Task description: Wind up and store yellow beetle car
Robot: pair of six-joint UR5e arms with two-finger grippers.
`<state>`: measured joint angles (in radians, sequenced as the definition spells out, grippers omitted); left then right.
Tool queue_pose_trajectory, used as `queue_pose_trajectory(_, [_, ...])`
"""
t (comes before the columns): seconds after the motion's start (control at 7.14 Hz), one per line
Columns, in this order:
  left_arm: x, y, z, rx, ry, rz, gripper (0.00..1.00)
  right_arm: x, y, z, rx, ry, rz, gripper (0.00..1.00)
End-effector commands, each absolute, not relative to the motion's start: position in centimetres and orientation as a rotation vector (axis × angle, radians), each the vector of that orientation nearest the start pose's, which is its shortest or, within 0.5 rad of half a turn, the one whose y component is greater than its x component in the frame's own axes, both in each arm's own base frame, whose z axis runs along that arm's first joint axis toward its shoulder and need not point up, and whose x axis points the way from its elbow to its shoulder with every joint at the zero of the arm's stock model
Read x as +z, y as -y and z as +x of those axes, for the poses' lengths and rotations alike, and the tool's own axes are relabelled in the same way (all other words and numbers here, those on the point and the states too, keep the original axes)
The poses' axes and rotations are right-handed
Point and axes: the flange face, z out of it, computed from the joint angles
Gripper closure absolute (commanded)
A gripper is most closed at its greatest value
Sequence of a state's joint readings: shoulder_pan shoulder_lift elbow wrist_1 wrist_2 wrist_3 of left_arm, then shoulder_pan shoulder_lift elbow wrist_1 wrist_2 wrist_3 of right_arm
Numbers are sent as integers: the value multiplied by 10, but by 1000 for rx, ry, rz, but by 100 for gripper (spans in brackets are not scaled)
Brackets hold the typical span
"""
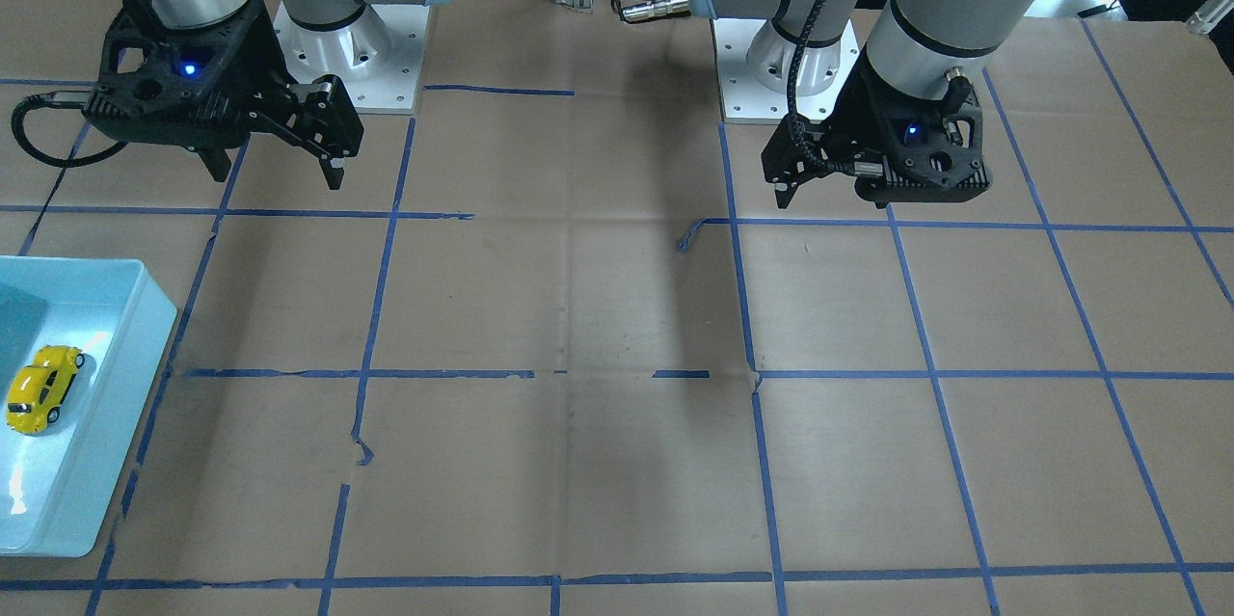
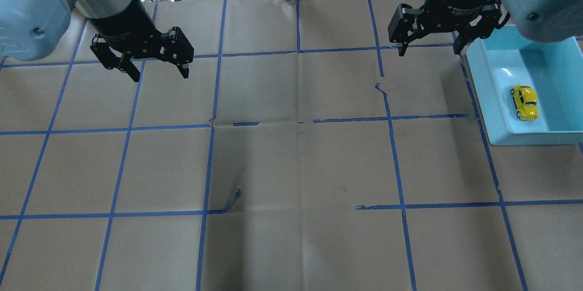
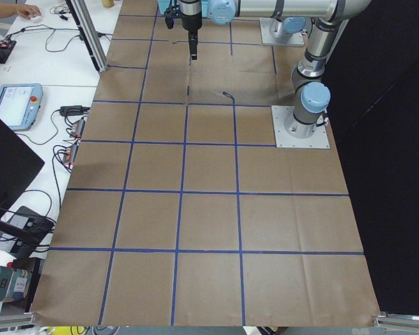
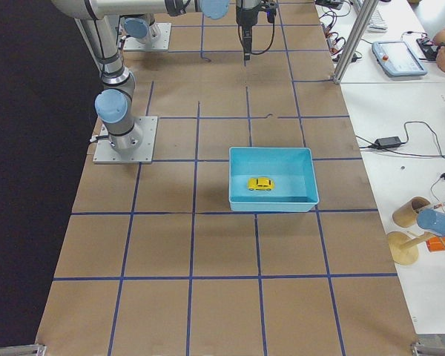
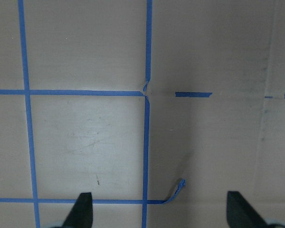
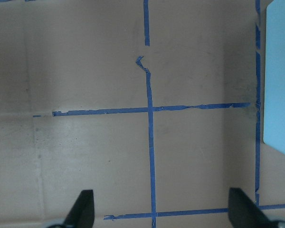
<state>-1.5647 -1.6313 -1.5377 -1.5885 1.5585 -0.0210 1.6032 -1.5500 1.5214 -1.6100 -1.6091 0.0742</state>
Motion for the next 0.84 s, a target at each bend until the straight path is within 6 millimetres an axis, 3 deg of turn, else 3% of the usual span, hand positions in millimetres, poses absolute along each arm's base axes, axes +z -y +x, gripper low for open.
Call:
queue_pose_trajectory(0.0, [472,512,-131,80,-3152,-44,1,511,502,147,-115,-3172,68,0])
queue_pose_trajectory(0.7, [470,514,-131,85,-3151,-39,1,507,497,147,-37,-3172,64,0])
